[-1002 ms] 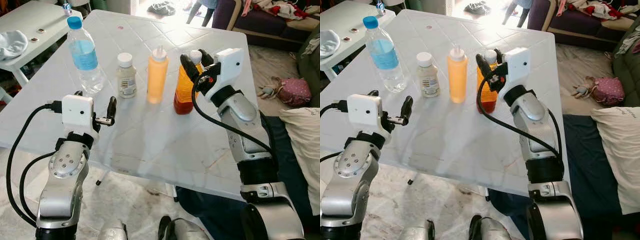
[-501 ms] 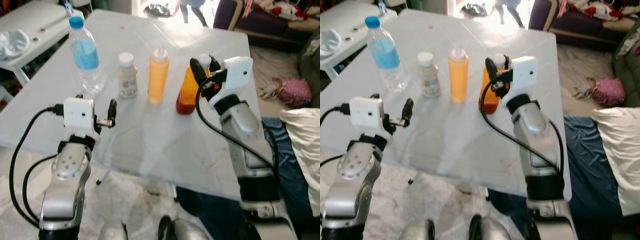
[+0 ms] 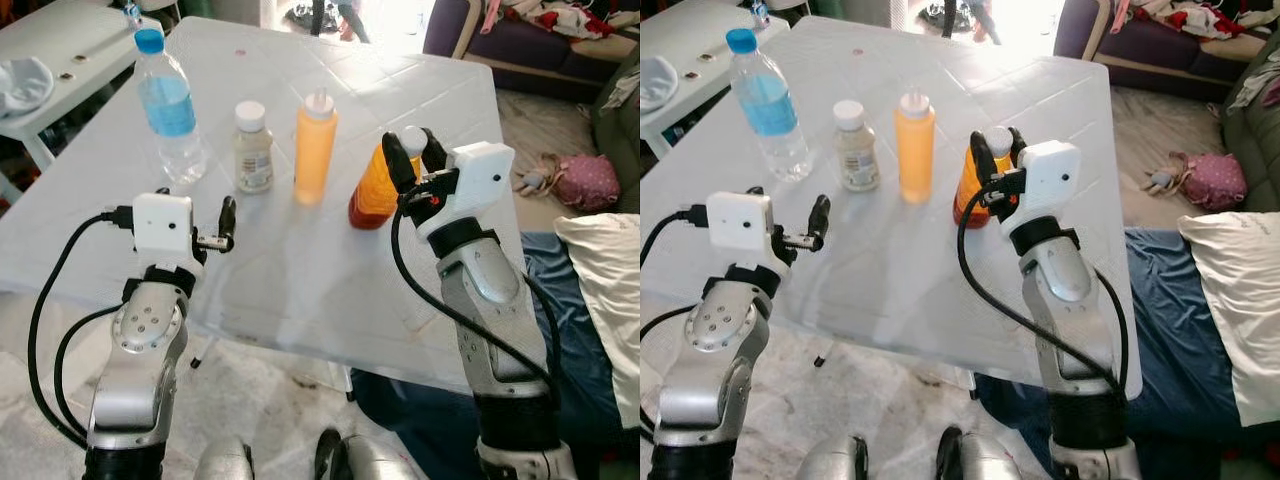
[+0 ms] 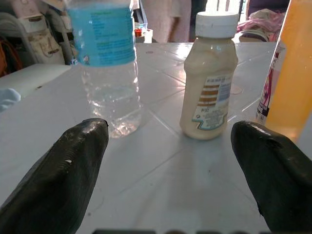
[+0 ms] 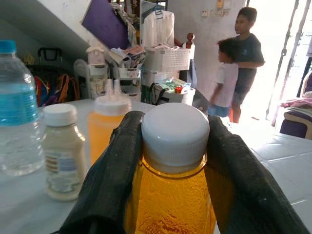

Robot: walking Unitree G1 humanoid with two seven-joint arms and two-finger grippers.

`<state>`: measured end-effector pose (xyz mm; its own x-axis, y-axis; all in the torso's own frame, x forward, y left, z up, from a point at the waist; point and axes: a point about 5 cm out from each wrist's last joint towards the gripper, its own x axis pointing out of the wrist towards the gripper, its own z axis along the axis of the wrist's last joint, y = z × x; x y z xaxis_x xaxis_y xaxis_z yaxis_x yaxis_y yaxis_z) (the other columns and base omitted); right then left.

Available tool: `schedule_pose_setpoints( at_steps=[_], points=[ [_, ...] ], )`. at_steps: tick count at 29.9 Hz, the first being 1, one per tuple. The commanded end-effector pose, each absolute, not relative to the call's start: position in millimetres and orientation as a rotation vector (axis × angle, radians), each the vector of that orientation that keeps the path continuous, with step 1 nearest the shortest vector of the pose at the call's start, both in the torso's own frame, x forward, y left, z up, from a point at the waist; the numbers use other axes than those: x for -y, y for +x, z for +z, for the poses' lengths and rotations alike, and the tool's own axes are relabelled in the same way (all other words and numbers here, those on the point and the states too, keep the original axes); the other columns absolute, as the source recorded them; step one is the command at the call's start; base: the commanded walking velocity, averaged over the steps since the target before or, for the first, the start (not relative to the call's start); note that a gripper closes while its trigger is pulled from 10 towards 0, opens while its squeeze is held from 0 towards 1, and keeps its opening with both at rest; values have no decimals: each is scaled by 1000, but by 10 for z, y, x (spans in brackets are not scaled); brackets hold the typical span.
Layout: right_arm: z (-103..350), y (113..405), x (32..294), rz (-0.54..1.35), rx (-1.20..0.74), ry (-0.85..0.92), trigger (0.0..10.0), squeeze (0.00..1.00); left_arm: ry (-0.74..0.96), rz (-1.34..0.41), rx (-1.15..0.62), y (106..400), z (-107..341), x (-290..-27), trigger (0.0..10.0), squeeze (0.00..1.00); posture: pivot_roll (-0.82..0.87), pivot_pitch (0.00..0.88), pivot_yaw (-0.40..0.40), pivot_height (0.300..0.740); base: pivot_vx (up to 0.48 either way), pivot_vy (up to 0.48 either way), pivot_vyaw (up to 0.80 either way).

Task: Restocking fridge

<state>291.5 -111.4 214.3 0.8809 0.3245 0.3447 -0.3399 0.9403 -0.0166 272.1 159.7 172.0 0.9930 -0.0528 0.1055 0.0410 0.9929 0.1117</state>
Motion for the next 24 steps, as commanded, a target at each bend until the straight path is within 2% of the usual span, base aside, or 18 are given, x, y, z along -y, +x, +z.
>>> schedule_pose_setpoints(
  at_steps=[1,5,7,8,9,10,11,12,13,14,24],
  points=[
    [2073,2890,1068,363,309,55,0,0,113,-41,98,2718,1687,-1597,10000,0,65,99,-79,740,-345,0,0],
    [2065,2873,1055,367,302,69,0,0,106,-33,83,2702,1643,-1592,10000,0,66,95,-75,740,-347,0,0],
    [2072,2872,1047,364,304,62,1333,0,106,-31,76,2697,1621,-1589,10000,0,62,93,-74,740,-347,0,0],
    [2073,2872,1046,362,305,58,1333,0,105,-32,74,2696,1615,-1587,10000,0,58,90,-74,740,-345,0,0],
    [2072,2875,1039,361,305,53,2157,0,103,-34,69,2695,1593,-1575,10000,0,59,86,-75,740,-345,0,0],
    [2072,2875,1039,361,305,53,2157,0,103,-34,69,2695,1593,-1575,10000,0,59,86,-75,740,-345,0,0],
    [2057,2884,1022,361,302,49,4118,0,102,-36,63,2695,1567,-1564,10000,0,62,83,-74,740,-345,0,0],
    [2050,2888,1011,362,301,44,8627,0,101,-36,61,2696,1560,-1559,10000,0,65,78,-73,740,-345,0,0],
    [2045,2891,1004,362,300,41,8627,0,101,-36,60,2698,1556,-1557,10000,0,65,77,-74,740,-345,0,0],
    [2042,2897,988,364,301,35,10000,0,101,-37,61,2702,1560,-1549,10000,0,68,75,-76,740,-349,0,0],
    [2098,2914,871,430,325,12,10000,0,107,-25,88,2756,1621,-1574,10000,0,79,64,-83,740,-347,0,46]
  ],
)
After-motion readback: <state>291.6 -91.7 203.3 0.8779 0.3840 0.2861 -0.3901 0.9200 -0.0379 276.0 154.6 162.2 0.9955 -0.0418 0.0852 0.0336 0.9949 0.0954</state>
